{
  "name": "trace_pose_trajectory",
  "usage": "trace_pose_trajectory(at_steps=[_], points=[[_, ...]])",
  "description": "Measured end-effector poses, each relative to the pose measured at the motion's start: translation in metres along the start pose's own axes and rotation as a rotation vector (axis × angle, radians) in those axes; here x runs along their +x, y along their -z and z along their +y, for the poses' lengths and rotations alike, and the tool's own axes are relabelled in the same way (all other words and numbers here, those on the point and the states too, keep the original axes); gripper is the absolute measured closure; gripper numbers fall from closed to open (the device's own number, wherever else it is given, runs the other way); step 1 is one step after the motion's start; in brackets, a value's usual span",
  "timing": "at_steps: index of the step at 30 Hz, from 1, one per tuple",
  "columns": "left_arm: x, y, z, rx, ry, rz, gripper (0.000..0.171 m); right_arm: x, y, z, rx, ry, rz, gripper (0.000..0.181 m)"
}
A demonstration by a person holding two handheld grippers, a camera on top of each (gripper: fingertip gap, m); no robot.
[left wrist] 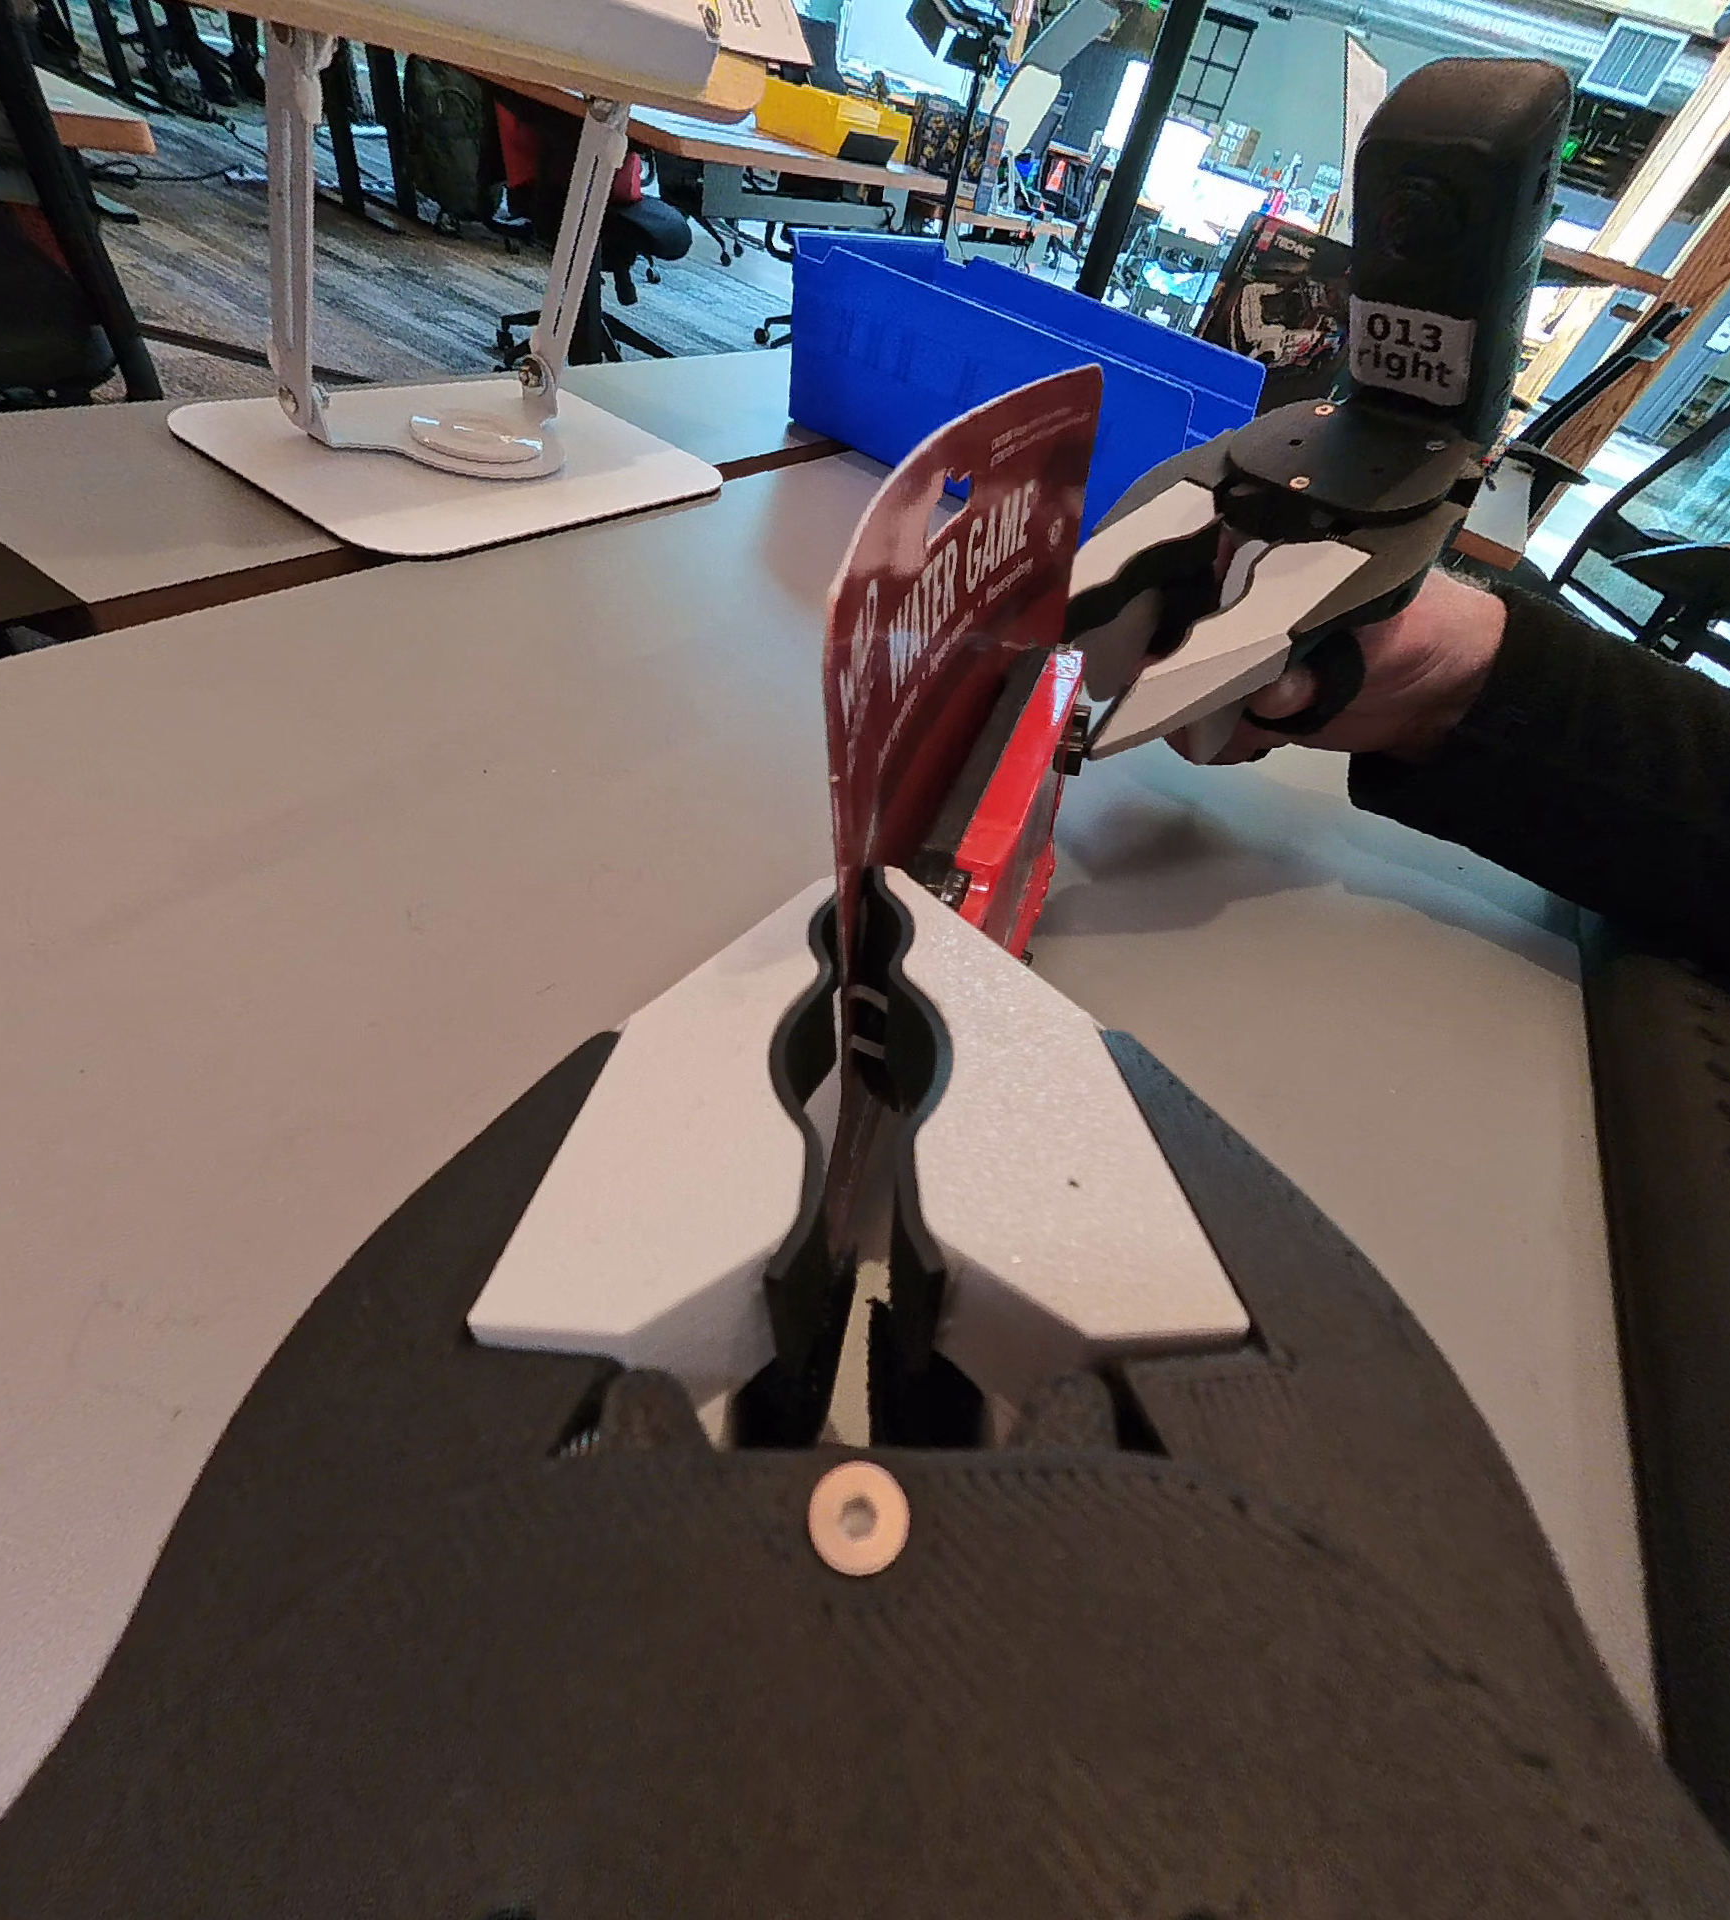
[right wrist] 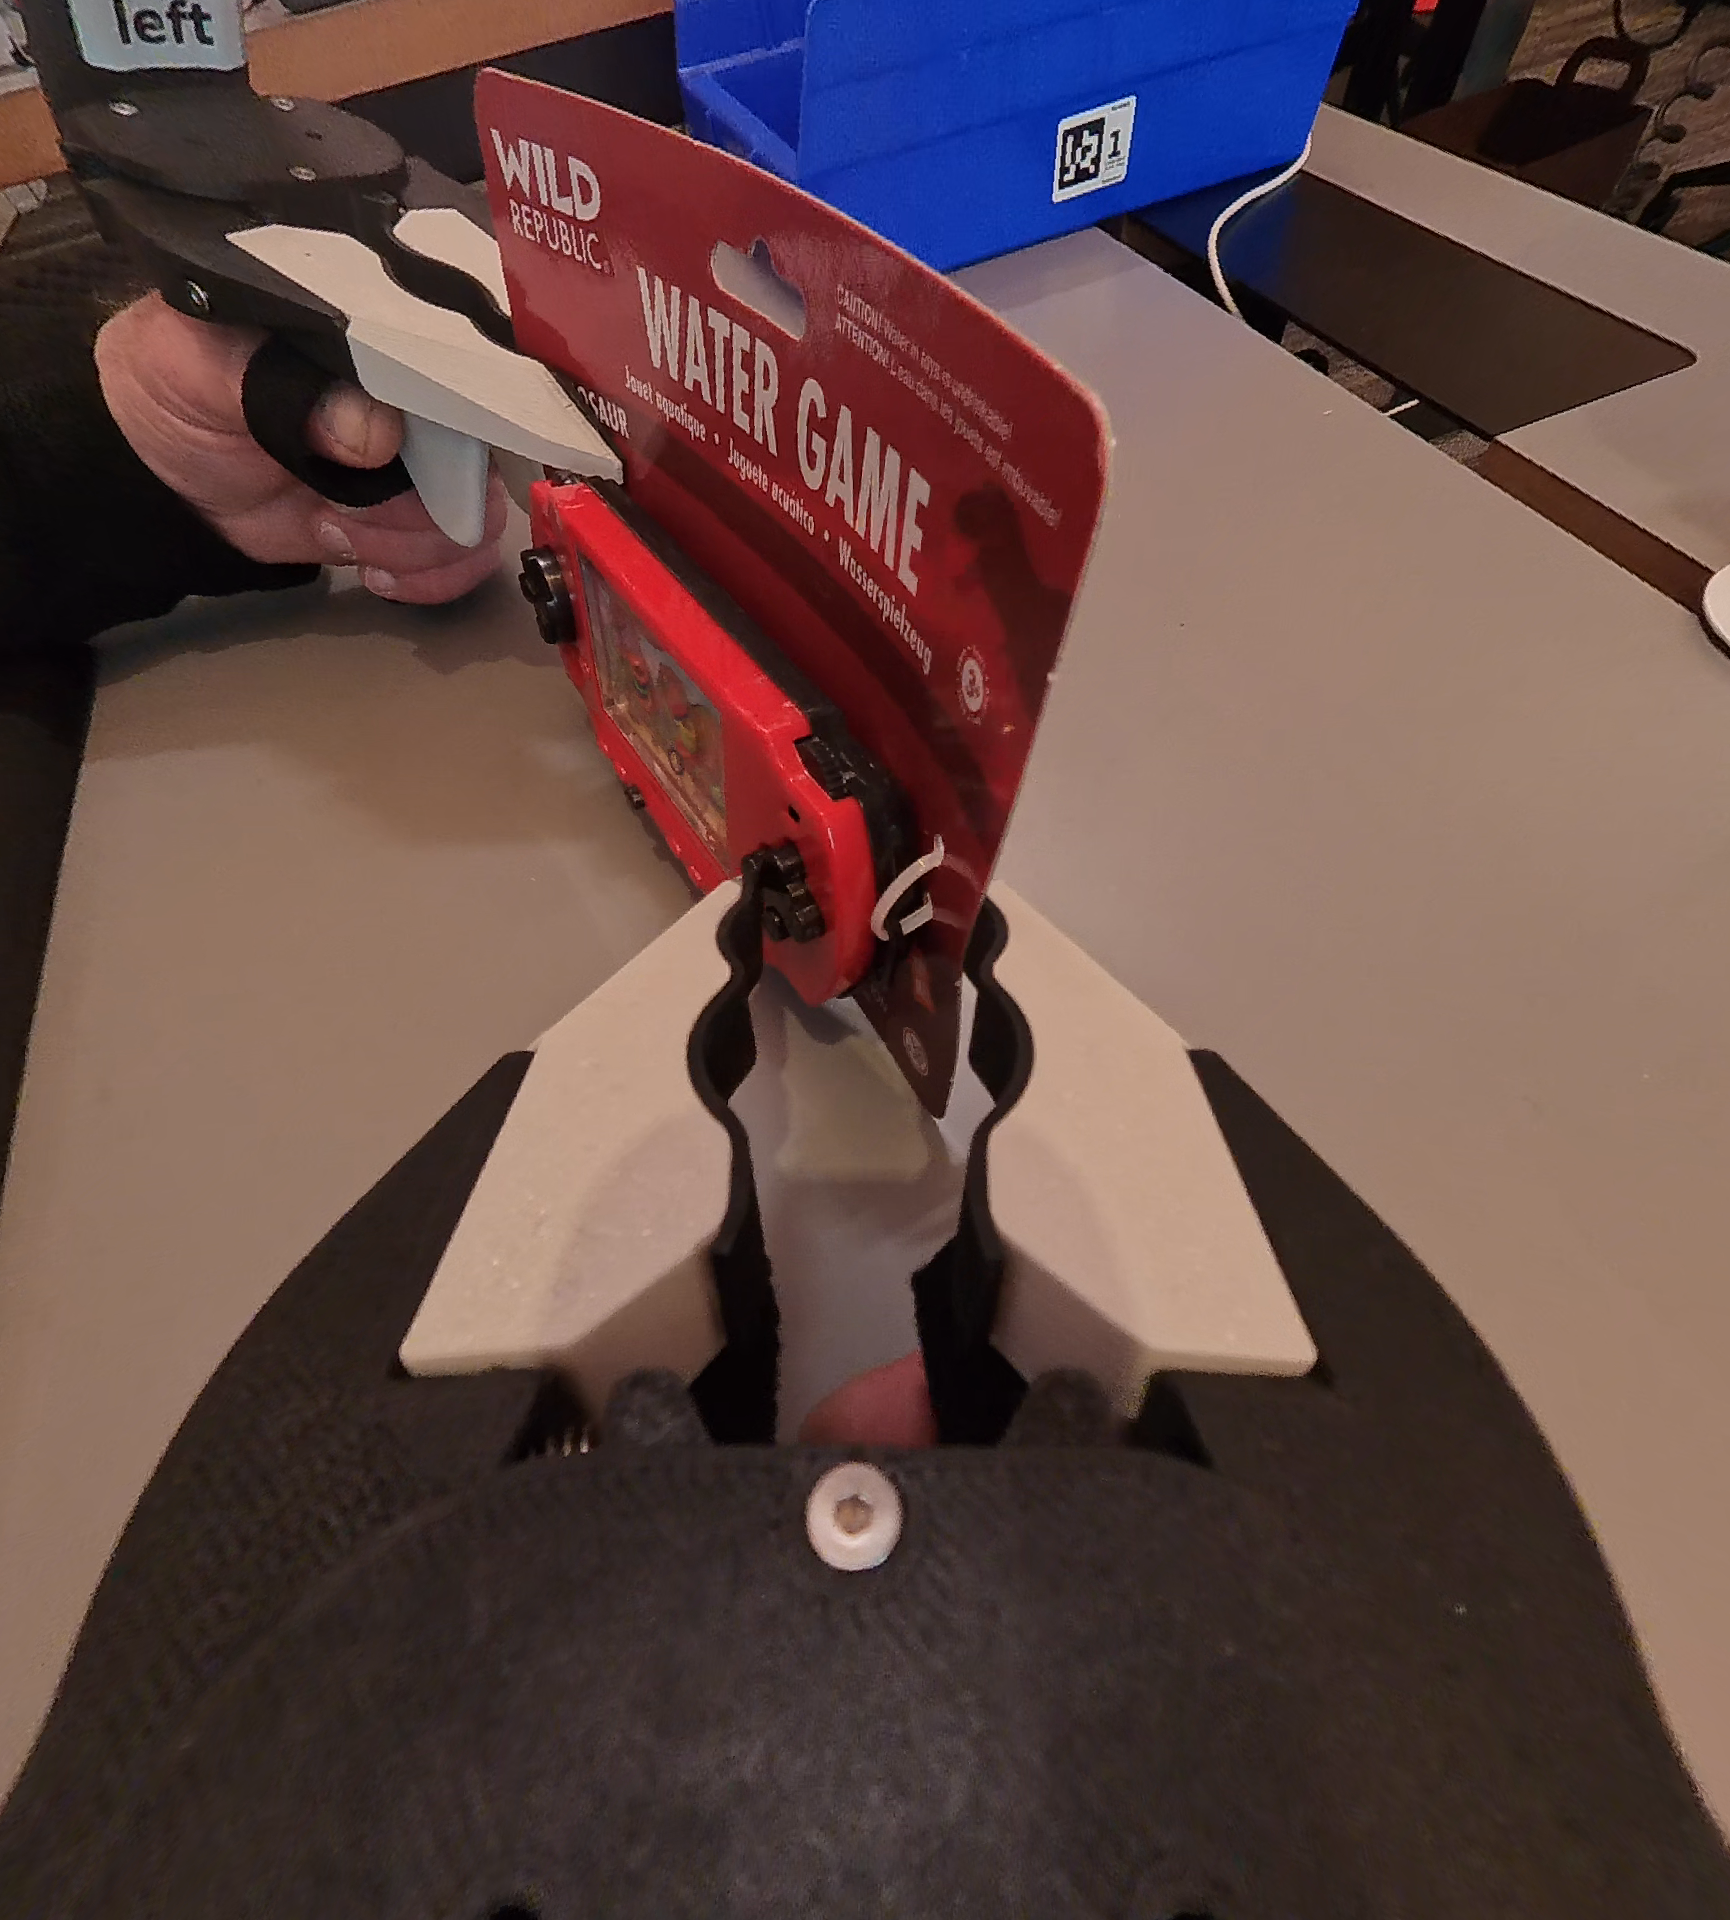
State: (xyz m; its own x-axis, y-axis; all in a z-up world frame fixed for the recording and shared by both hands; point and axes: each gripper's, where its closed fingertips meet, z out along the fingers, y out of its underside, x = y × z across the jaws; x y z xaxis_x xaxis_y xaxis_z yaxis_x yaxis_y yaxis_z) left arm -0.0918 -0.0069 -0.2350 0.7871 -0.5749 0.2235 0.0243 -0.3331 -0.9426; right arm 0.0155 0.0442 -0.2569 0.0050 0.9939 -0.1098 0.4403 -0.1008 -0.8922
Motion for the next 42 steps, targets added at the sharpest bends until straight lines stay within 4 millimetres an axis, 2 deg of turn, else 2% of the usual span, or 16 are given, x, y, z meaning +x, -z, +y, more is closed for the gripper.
trace_pose_trajectory(at_steps=[7,11,16,22,26,32,40,42], points=[[-0.001,0.0,-0.001,0.005,0.005,-0.004,0.171,-0.001,0.001,0.0,-0.005,0.014,0.009,0.149],[0.001,-0.001,-0.001,0.004,0.0,-0.006,0.171,-0.004,0.0,0.001,-0.003,0.006,-0.006,0.13],[0.0,-0.001,0.0,0.004,0.003,-0.009,0.171,-0.003,-0.003,0.005,-0.03,0.025,0.008,0.125],[0.0,-0.001,0.0,0.007,0.008,-0.01,0.171,0.001,-0.003,0.006,-0.03,0.028,0.035,0.139],[-0.001,-0.001,0.0,0.011,0.014,-0.01,0.171,0.001,-0.003,0.005,-0.028,0.031,0.032,0.138],[-0.002,-0.001,0.0,0.012,0.017,-0.009,0.171,0.0,-0.005,0.005,-0.029,0.02,0.026,0.127],[-0.001,-0.001,0.0,0.014,0.018,-0.008,0.171,0.005,0.0,0.001,0.003,-0.002,0.042,0.13],[-0.001,-0.001,0.0,0.014,0.018,-0.007,0.171,0.007,0.001,0.0,0.01,-0.005,0.047,0.137]])
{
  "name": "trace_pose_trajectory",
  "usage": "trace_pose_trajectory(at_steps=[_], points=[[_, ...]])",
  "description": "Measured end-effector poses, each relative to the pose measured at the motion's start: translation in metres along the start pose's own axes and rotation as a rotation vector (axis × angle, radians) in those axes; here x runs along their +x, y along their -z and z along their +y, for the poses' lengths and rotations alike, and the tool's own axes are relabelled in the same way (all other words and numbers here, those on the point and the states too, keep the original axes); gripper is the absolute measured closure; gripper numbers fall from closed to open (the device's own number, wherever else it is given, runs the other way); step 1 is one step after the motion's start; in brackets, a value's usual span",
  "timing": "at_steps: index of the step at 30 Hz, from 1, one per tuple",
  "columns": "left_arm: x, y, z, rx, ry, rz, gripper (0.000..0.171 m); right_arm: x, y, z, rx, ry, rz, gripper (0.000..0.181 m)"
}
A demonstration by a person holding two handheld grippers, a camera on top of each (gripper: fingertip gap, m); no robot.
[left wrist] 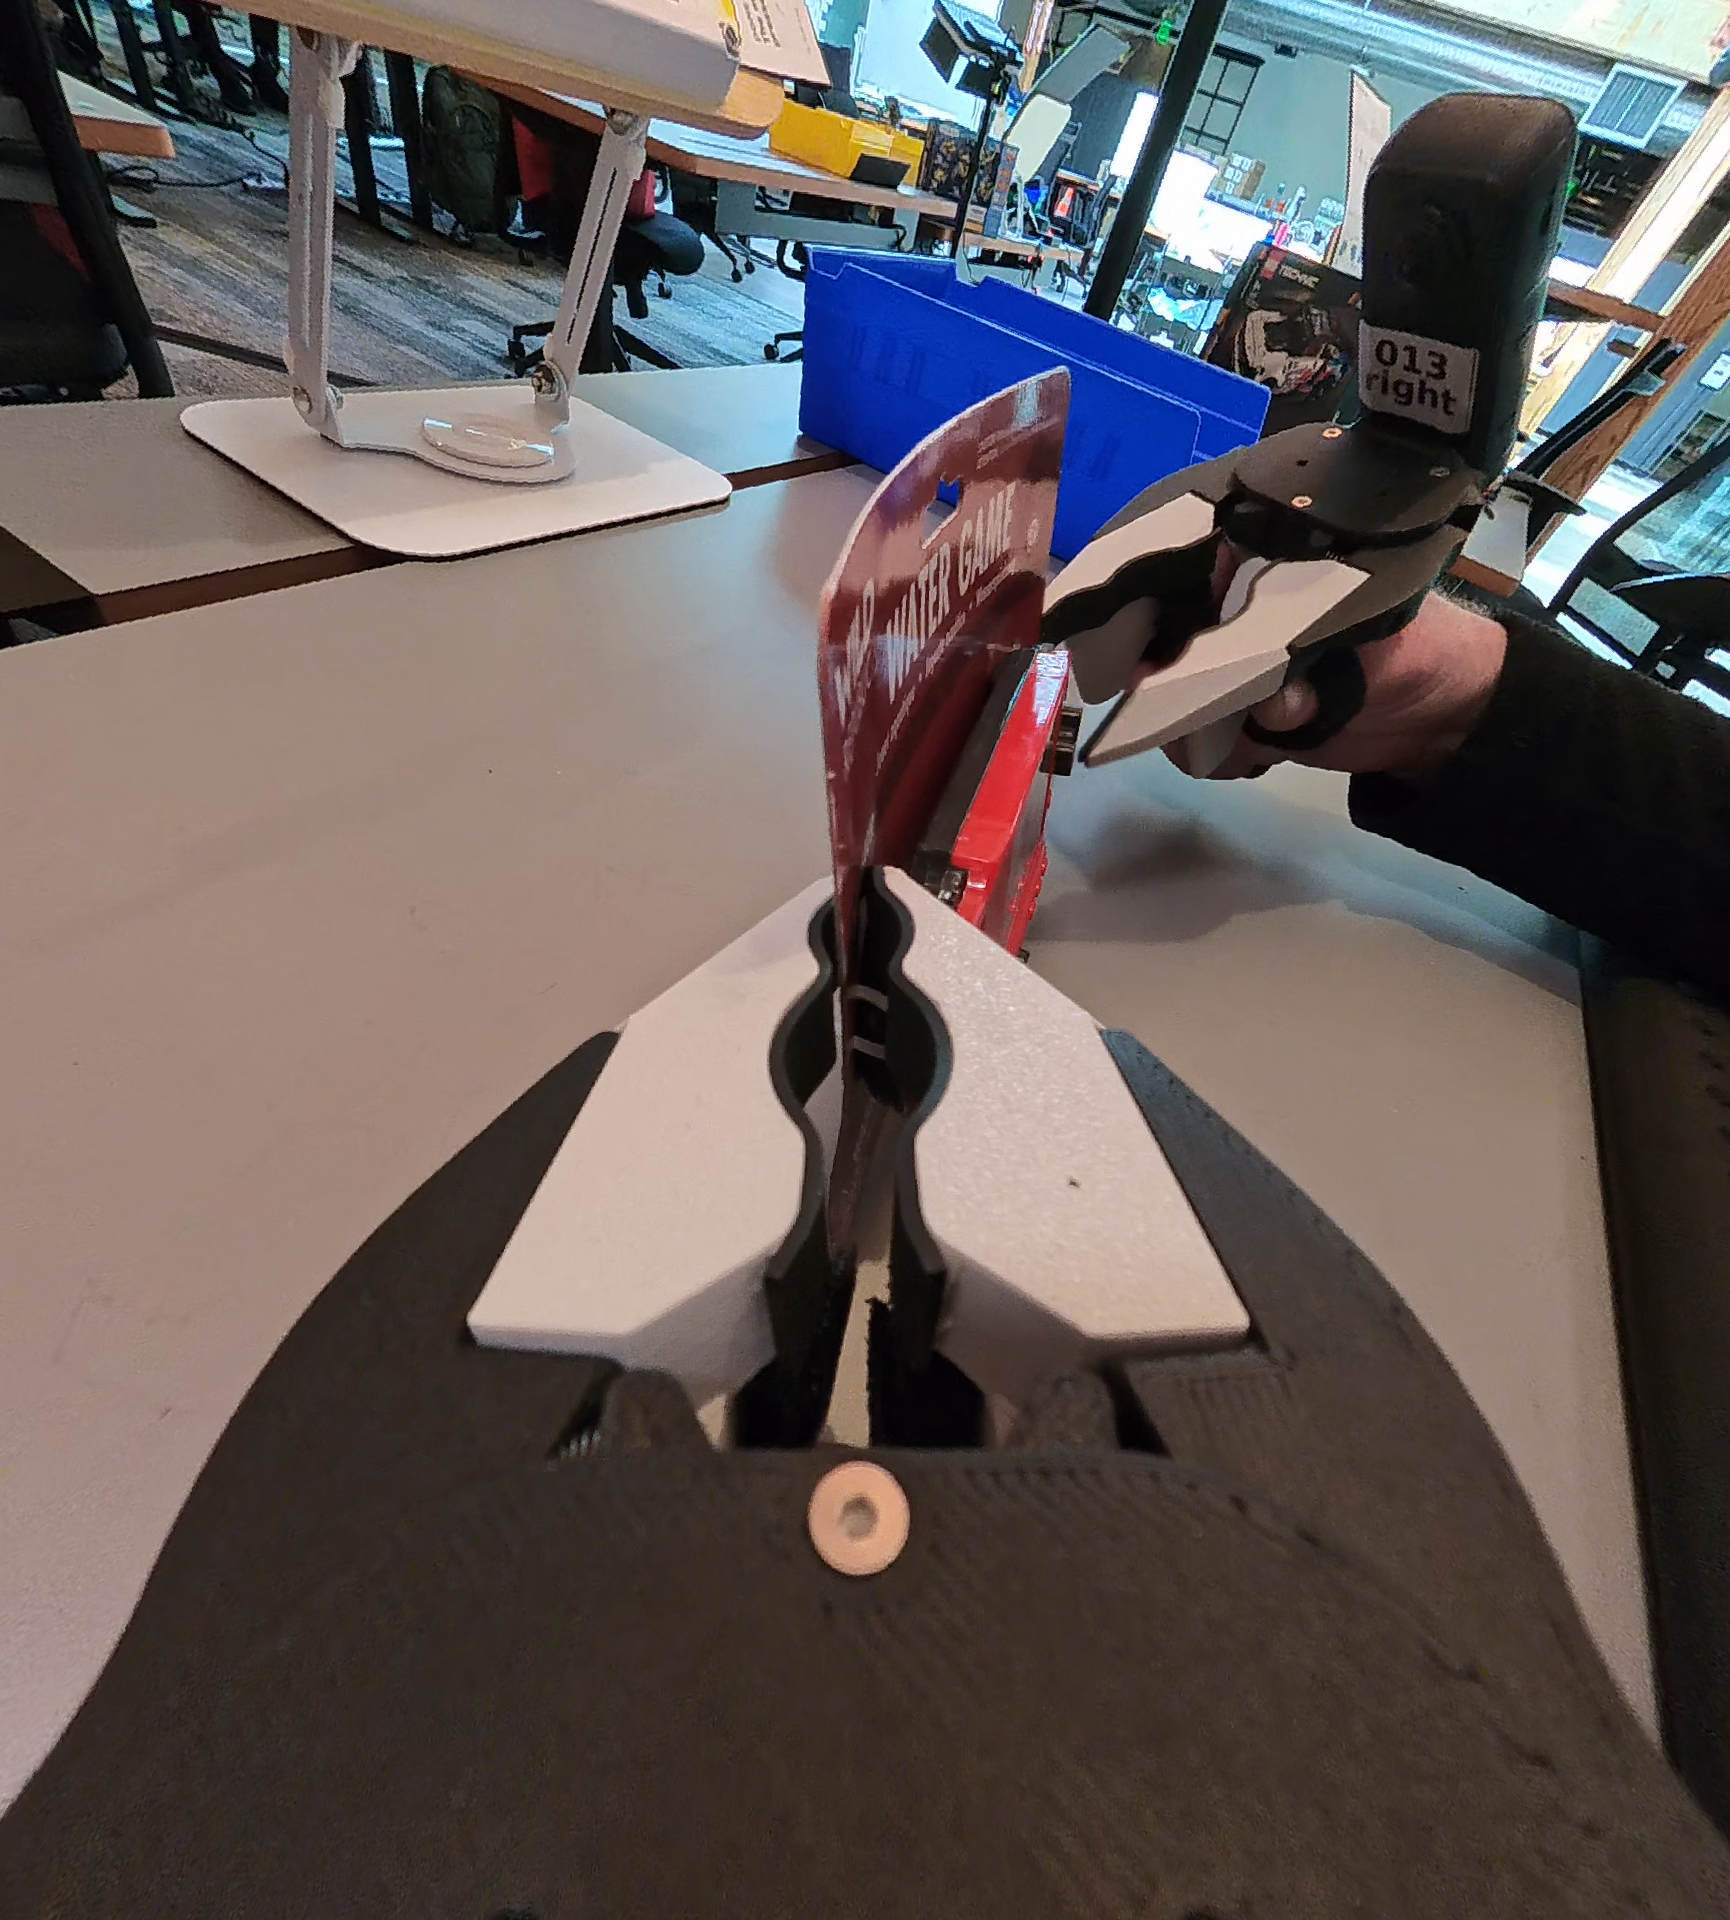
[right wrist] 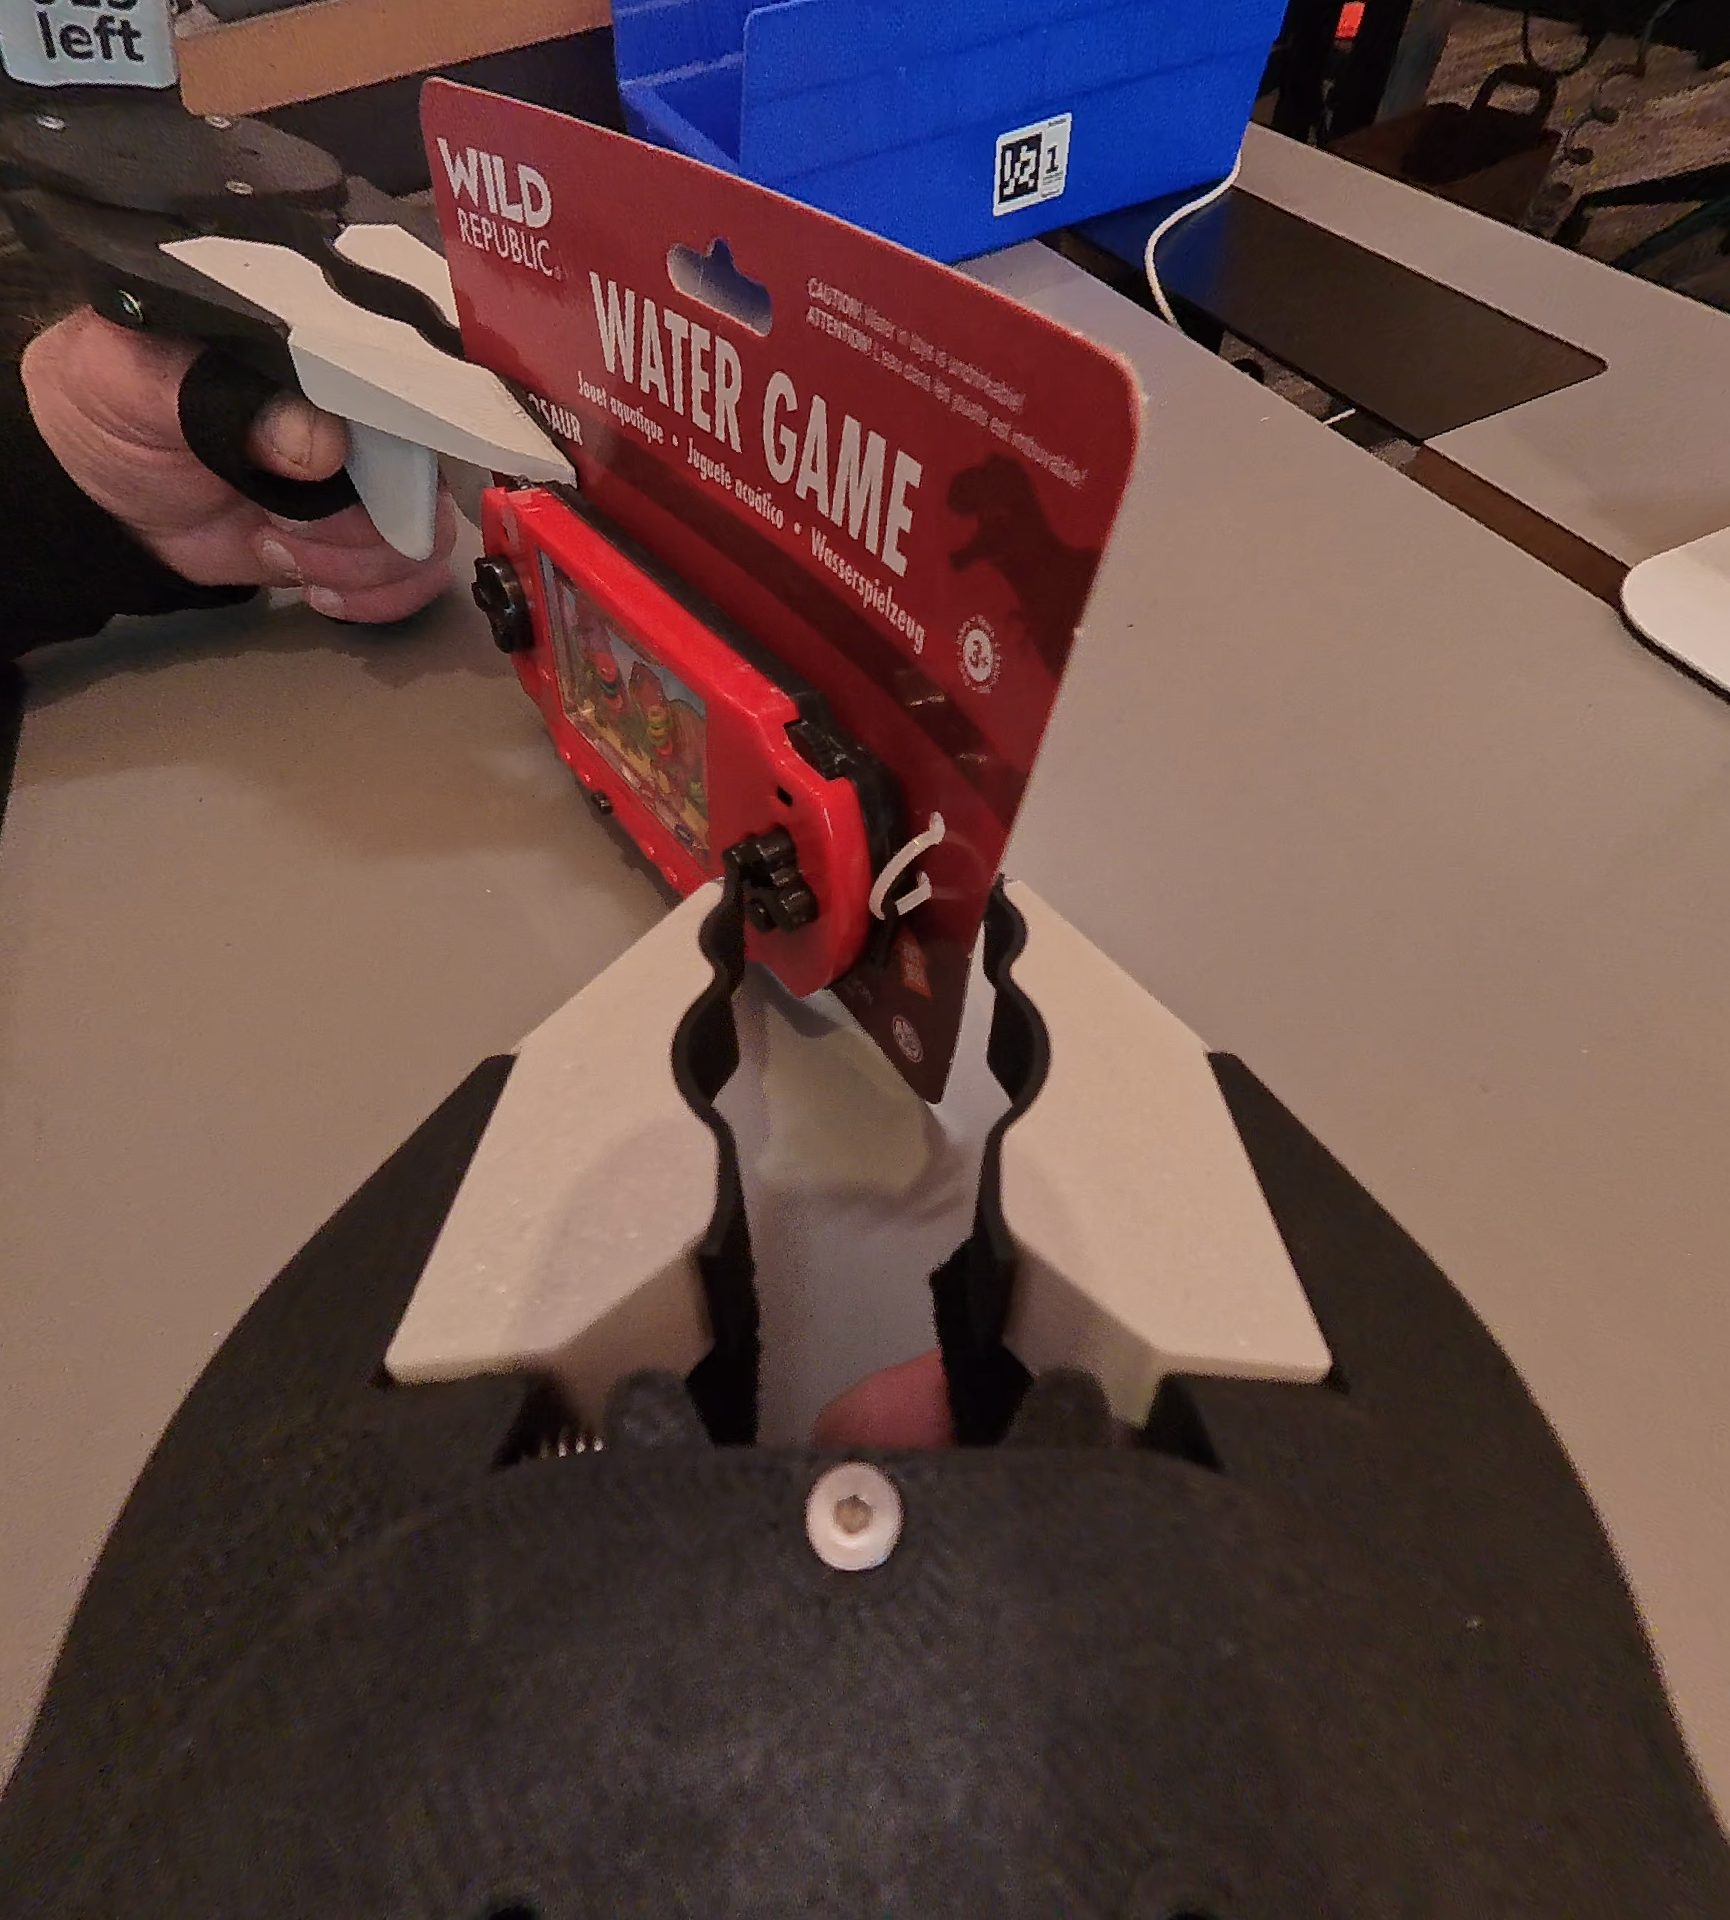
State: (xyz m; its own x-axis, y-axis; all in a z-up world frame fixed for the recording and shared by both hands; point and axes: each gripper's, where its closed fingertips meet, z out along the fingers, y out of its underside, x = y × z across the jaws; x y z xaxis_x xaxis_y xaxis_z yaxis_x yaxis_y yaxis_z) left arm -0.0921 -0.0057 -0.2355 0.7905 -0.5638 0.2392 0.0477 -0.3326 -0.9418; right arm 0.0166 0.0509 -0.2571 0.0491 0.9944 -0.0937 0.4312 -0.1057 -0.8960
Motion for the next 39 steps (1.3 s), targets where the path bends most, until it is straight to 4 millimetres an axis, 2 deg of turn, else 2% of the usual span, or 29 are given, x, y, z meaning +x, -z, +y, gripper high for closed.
trace_pose_trajectory(at_steps=[10,17,28,31,34,37,39], points=[[-0.0005,-0.0003,-0.0007,0.004,0.001,-0.007,0.171,0.0019,0.0008,-0.0013,0.012,-0.017,0.0,0.15],[0.0009,-0.0013,-0.0009,0.001,-0.007,-0.007,0.171,0.002,-0.0014,-0.0013,0.007,-0.02,0.007,0.13],[0.0015,-0.0031,-0.0014,0.0,-0.006,-0.01,0.171,0.0052,0.0006,-0.0008,0.008,-0.025,0.018,0.137],[0.0006,-0.0031,-0.0015,0.001,-0.004,-0.018,0.171,0.0049,0.0023,-0.0015,0.008,-0.019,0.016,0.149],[-0.0008,-0.0027,-0.0023,0.004,-0.003,-0.026,0.171,0.0033,0.0027,-0.002,0.004,-0.003,0.019,0.153],[-0.0005,-0.0018,-0.0026,0.006,-0.001,-0.021,0.171,0.0037,0.0021,-0.0012,0.004,-0.018,0.015,0.145],[0.0018,-0.003,-0.0027,0.002,-0.009,-0.015,0.171,0.004,0.0005,-0.0009,0.004,-0.022,0.016,0.129]])
